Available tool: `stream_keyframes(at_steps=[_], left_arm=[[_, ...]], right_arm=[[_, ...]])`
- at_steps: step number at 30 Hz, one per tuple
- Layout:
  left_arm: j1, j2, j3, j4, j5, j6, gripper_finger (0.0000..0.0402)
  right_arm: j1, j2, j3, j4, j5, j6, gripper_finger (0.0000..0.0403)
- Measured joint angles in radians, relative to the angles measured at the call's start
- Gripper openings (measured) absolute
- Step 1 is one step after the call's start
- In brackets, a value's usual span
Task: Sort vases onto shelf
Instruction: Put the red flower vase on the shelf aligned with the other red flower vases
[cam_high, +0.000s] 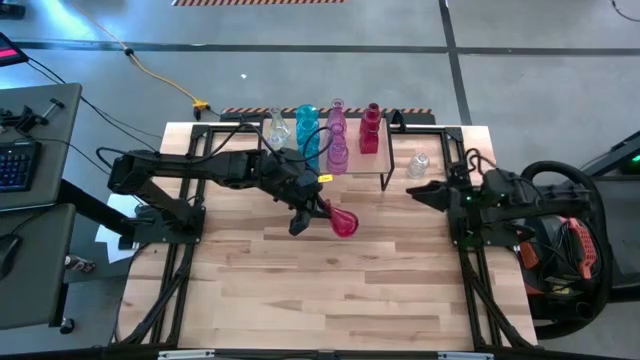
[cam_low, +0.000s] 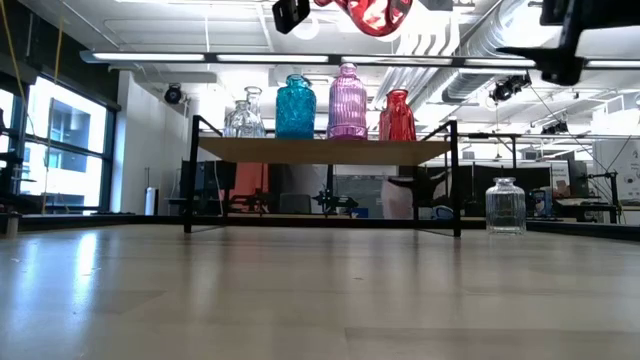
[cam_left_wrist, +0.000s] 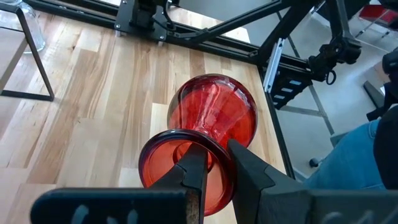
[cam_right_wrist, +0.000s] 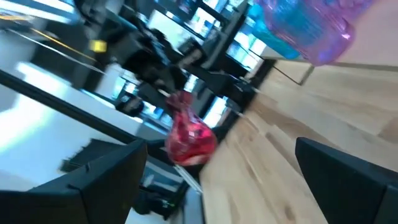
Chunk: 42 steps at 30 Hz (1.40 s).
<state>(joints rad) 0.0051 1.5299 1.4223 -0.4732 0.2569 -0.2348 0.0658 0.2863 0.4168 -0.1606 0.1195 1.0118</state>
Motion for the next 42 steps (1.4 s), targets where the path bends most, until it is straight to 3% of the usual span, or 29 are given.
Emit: stream_keyframes(at_steps=[8,18,23,28,33,42], left_arm=[[0.000,0.000,0.000,0.000,0.000,0.000,0.0035],[0.000,0.000,0.000,-0.026,0.001,0.001,0.0035],[0.000,0.000,0.000,-0.072,0.020,0.020,0.0035],[-0.002,0.000,0.000,-0.083,0.081,0.032,0.0035],[-0.012,-0.001,0.000,-0.083,0.168,0.055,0.0035],[-0.036,-0.001,0.000,-0.146,0.194,0.091,0.0035]], right_arm=[[0.001,0.191,0.000,0.048,-0.044,0.026,0.0394],[0.001,0.424,0.000,0.487,-0.061,0.045,0.0394],[0.001,0.522,0.000,0.610,-0.065,0.205,0.0394],[0.002,0.629,0.017,0.724,-0.117,0.229,0.0394],[0.027,0.763,0.140,0.681,-0.156,0.168,0.0394],[0.075,0.994,0.498,0.258,-0.207,-0.067,0.0394]])
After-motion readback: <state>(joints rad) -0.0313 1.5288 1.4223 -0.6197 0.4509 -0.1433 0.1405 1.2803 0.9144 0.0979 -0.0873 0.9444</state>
